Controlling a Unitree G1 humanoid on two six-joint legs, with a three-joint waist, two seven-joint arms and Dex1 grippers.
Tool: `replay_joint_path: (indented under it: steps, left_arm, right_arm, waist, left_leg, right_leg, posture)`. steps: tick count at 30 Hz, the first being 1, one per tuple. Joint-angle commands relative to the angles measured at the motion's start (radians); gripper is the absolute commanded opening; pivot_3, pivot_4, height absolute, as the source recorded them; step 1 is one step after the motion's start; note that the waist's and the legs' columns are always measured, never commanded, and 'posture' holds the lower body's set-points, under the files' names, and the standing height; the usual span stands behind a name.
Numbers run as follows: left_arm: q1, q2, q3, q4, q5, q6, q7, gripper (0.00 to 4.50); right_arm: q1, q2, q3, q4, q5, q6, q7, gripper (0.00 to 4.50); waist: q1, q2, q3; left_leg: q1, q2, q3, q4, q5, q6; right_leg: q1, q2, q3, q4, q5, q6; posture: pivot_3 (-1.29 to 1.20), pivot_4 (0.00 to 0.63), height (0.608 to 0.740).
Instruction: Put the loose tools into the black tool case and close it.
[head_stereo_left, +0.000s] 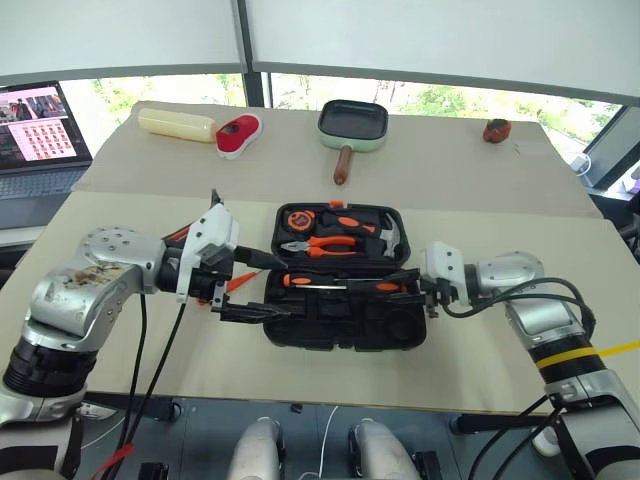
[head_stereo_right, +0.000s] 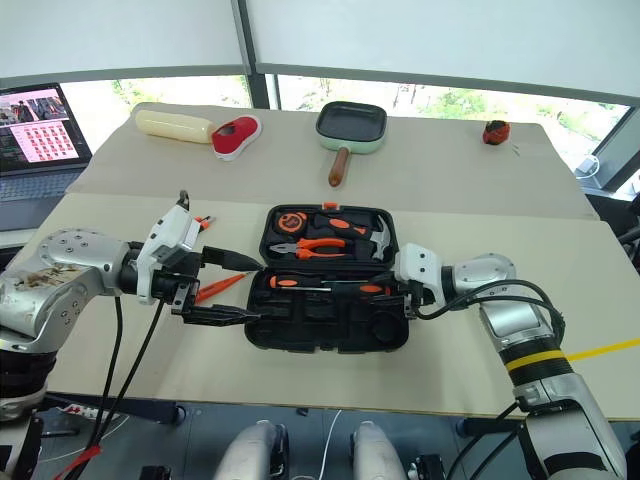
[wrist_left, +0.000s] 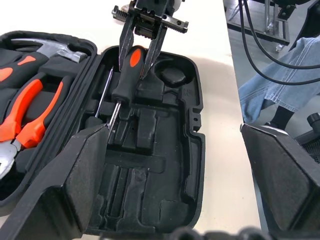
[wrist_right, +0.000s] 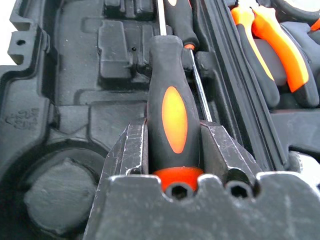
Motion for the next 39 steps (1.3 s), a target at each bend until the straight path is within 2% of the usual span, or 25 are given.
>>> replay_joint_path:
  steps: [1, 9, 15, 17, 20, 22, 24, 26, 28, 39]
  left_arm:
    - [-0.013, 0.016, 0.022, -0.020, -0.015, 0.000, 0.004, 4.50]
    - [-0.049, 0.002, 0.000, 0.013, 0.000, -0.018, 0.003, 4.50]
    - [-0.056, -0.010, -0.011, 0.020, 0.006, -0.027, 0.005, 4.50]
    - [-0.059, -0.013, -0.012, 0.019, 0.005, -0.027, 0.007, 4.50]
    - [-0.064, -0.013, -0.012, 0.026, 0.009, -0.029, 0.004, 4.50]
    - [-0.068, -0.011, -0.012, 0.037, 0.013, -0.034, 0.000, 4.50]
    - [-0.071, -0.013, -0.013, 0.044, 0.015, -0.037, 0.001, 4.50]
    - [-0.070, -0.015, -0.014, 0.044, 0.016, -0.039, 0.002, 4.50]
    - [-0.068, -0.018, -0.016, 0.045, 0.018, -0.041, 0.005, 4.50]
    - [-0.057, -0.019, -0.012, 0.050, 0.031, -0.051, 0.007, 4.50]
  right_arm:
    - [-0.006, -0.037, -0.006, 0.022, -0.038, -0.079, 0.037, 1.04]
    - [-0.022, -0.053, -0.027, 0.058, -0.035, -0.086, 0.046, 1.04]
    - [-0.002, -0.035, -0.033, 0.000, -0.007, -0.021, 0.040, 1.04]
    - [0.011, -0.031, -0.033, -0.022, -0.005, -0.017, 0.040, 2.04]
    - [0.008, -0.018, -0.055, -0.057, 0.018, 0.022, 0.025, 2.83]
    - [-0.017, -0.003, -0.081, -0.084, 0.044, 0.077, -0.005, 3.68]
    - [-0.041, 0.020, -0.098, -0.110, 0.075, 0.148, -0.032, 4.27]
    - [-0.047, 0.037, -0.106, -0.133, 0.098, 0.204, -0.047, 4.27]
    - [-0.047, 0.058, -0.108, -0.150, 0.113, 0.242, -0.065, 3.82]
    - [-0.006, 0.116, -0.037, -0.157, 0.057, 0.257, -0.096, 0.10]
  waist:
    - [0.002, 0.000, 0.000]
    - [-0.001, 0.000, 0.000]
    - [0.000, 0.000, 0.000]
    - [0.000, 0.000, 0.000]
    - [0.000, 0.000, 0.000]
    - [-0.001, 0.000, 0.000]
    - [-0.002, 0.000, 0.000]
    - [-0.003, 0.000, 0.000]
    - [-0.002, 0.000, 0.000]
    - [-0.001, 0.000, 0.000]
  left_leg:
    - [0.000, 0.000, 0.000, 0.000, 0.000, 0.000]
    - [0.000, 0.000, 0.000, 0.000, 0.000, 0.000]
    - [0.000, 0.000, 0.000, 0.000, 0.000, 0.000]
    - [0.000, 0.000, 0.000, 0.000, 0.000, 0.000]
    - [0.000, 0.000, 0.000, 0.000, 0.000, 0.000]
    - [0.000, 0.000, 0.000, 0.000, 0.000, 0.000]
    - [0.000, 0.000, 0.000, 0.000, 0.000, -0.001]
    - [0.000, 0.000, 0.000, 0.000, 0.000, -0.001]
    - [0.000, 0.000, 0.000, 0.000, 0.000, -0.001]
    - [0.000, 0.000, 0.000, 0.000, 0.000, -0.001]
  right_leg:
    - [0.000, 0.000, 0.000, 0.000, 0.000, 0.000]
    - [0.000, 0.000, 0.000, 0.001, 0.000, 0.000]
    - [0.000, 0.000, 0.000, 0.001, 0.000, 0.000]
    - [0.000, 0.000, 0.000, 0.001, 0.000, 0.000]
    - [-0.001, 0.000, 0.000, 0.002, 0.000, 0.000]
    - [-0.001, 0.000, 0.000, 0.002, 0.000, 0.000]
    - [-0.001, 0.000, 0.000, 0.003, 0.000, 0.000]
    - [-0.002, 0.000, 0.000, 0.004, 0.000, 0.000]
    - [-0.002, 0.000, 0.000, 0.004, 0.000, 0.000]
    - [-0.002, 0.000, 0.000, 0.004, 0.000, 0.000]
  posture:
    - [0.00, 0.150, 0.740]
    - [0.00, 0.150, 0.740]
    - [0.00, 0.150, 0.740]
    - [0.00, 0.150, 0.740]
    - [0.00, 0.150, 0.740]
    - [0.00, 0.150, 0.740]
    - [0.00, 0.150, 0.740]
    - [0.00, 0.150, 0.740]
    - [0.00, 0.150, 0.740]
    - [0.00, 0.150, 0.740]
